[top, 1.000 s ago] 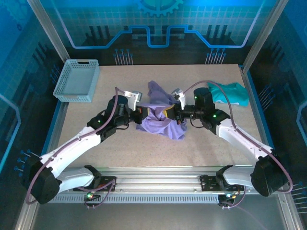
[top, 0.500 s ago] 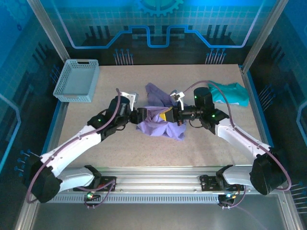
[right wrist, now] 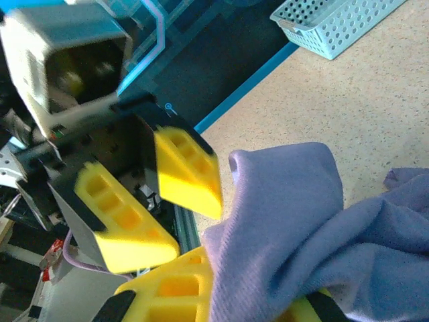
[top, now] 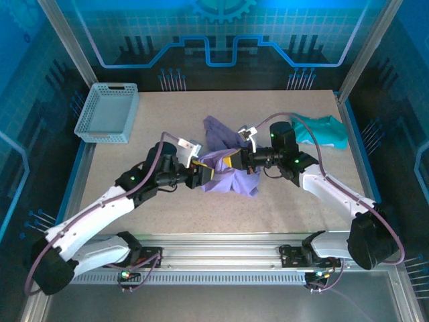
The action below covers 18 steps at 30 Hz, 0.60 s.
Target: Fold the inside-out t-shirt
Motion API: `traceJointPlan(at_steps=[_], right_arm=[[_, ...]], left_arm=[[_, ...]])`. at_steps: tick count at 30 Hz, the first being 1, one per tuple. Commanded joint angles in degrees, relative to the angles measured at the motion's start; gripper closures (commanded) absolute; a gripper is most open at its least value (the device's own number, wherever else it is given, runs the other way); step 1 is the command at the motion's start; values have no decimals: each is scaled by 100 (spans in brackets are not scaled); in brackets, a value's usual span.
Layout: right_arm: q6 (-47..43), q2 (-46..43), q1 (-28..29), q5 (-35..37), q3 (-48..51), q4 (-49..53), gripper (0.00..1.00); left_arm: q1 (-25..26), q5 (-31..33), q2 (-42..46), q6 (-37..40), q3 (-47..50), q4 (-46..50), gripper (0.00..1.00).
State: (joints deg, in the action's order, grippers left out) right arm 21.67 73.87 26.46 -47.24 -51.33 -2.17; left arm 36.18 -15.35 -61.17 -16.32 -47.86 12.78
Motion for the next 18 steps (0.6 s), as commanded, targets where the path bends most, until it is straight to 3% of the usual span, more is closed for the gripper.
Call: traceJointPlan(at_steps=[1, 7, 12, 14, 18], right_arm=[[37, -52, -89, 9, -96, -2, 100], [12, -74, -106, -29, -88, 41, 100], [-6, -118, -123, -17, -70, 68, 100], [-17, -133, -131, -13, -62, 87, 100], [-69, -176, -141, 5, -37, 153, 100]], left_arm=[[29, -487, -282, 154, -154, -258, 58], [11, -106, -621, 353, -281, -342, 53], [-29, -148, -892, 401, -360, -457, 51], [-51, -161, -970, 381, -404, -490, 53], [-122, -246, -1019, 292, -400, -671, 67]])
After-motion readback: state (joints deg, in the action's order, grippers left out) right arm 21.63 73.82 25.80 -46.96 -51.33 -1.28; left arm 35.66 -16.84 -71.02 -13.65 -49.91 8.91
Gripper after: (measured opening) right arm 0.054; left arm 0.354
